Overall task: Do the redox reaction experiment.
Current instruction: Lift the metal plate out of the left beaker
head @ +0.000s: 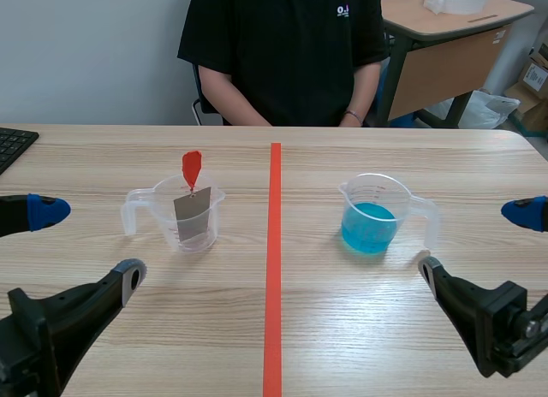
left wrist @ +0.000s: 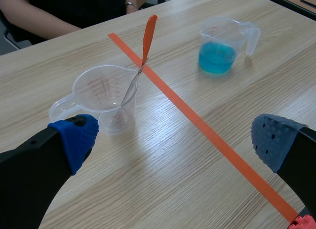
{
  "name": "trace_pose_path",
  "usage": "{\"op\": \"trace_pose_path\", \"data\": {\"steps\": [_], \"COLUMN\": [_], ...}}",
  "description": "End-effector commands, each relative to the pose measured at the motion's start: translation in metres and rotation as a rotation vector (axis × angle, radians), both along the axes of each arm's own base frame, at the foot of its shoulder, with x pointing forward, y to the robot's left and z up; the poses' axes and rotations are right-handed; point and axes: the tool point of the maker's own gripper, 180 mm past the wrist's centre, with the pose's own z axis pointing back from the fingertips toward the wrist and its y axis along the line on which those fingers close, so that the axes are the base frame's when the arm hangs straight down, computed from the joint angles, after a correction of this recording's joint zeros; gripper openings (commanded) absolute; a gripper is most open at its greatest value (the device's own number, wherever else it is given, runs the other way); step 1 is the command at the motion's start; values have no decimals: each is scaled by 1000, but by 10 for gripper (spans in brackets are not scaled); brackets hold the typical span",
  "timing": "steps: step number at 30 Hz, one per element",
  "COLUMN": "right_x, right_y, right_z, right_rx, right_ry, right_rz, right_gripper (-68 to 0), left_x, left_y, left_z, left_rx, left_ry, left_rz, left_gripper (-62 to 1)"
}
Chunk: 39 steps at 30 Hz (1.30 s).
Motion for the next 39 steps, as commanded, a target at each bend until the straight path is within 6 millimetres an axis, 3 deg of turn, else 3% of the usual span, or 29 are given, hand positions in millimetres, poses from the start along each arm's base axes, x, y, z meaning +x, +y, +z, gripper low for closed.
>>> {"op": "trace_pose_path", "data": {"steps": [1,12,20,29,34,39], "right_x": [5,6,8,20,31,36], "right_y": [4,5,6,10,27,56], "right_z": [12,16,23,35,47,61], "right_rx": [13,23,44,6,0,10], "right_ry": [-42,-60,-96,-151,-194,-229], "right_rz": [13,16,22,64,162,314], "right_gripper": [4,4,4,4,4,4], "left_x": [1,-15,-38,-96,-138,-174], "left_y": [-3,18,74,147,167,174], "left_z": [5,-15,-48,-95,-126,-147], "left_rx": [-20,94,187,258,270,252], "left_ry": [-16,40,136,299,422,507], "left_rz": [-1,42,199,459,571,666], "left_gripper": [14,14,14,14,14,14]}}
